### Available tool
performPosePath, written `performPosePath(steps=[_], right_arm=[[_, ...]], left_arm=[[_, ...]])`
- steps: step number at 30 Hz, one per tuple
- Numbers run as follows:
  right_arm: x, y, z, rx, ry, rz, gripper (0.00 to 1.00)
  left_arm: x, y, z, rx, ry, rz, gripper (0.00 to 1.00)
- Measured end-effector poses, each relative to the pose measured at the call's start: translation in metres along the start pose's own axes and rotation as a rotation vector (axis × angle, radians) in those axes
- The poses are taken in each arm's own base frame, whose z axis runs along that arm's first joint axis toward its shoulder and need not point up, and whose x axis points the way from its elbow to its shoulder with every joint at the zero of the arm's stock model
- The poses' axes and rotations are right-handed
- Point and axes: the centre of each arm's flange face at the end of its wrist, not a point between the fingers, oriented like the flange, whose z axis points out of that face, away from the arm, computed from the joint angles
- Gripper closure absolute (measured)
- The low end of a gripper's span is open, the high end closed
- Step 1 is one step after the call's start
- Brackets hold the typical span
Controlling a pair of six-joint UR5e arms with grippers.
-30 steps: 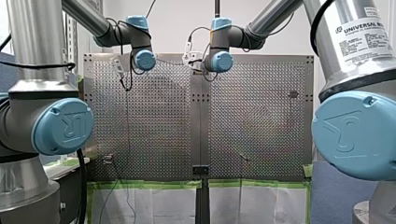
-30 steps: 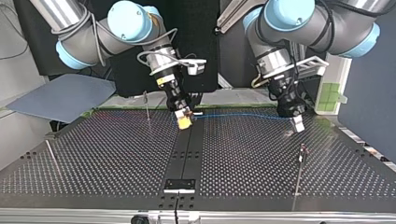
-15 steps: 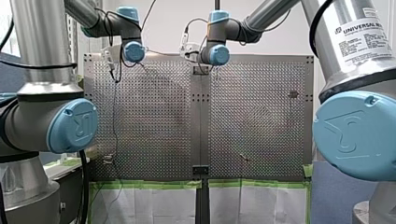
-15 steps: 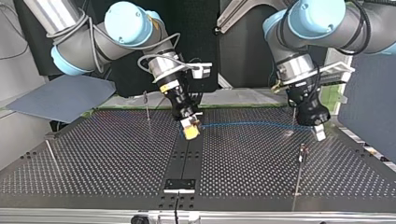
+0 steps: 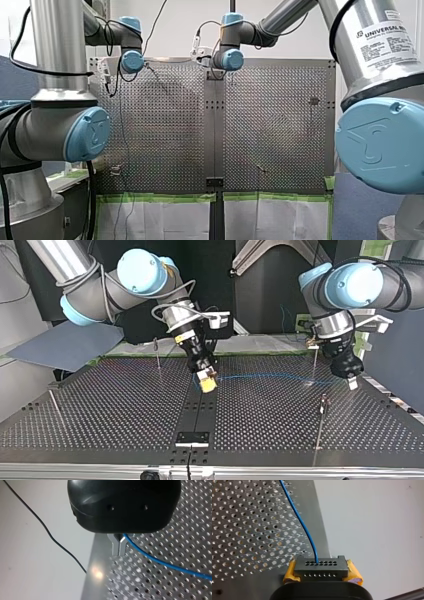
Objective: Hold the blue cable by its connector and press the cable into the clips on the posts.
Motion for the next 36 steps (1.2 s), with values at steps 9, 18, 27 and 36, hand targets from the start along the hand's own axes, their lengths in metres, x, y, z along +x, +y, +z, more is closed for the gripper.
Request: performPosePath(steps=[9,18,27,36], right_arm=[[-0.007,0.0,0.008,0.0,-0.002,-0.001,1.0],[-0.003,0.001,0.011,-0.004,0.007,-0.001,1.0],[0.0,0.012,0.014,-0.024,0.016,-0.003,1.0],[0.005,0.019,0.018,-0.035,0.029,-0.006,1.0]], left_arm=[[0.006,0.019,0.023,-0.012,0.059,0.031,1.0],[-0.004,0.037,0.041,-0.026,0.091,0.046,1.0],[-0.006,0.037,0.044,0.014,0.135,0.058,1.0],[0.005,0.028,0.056,0.076,0.157,0.078,1.0]])
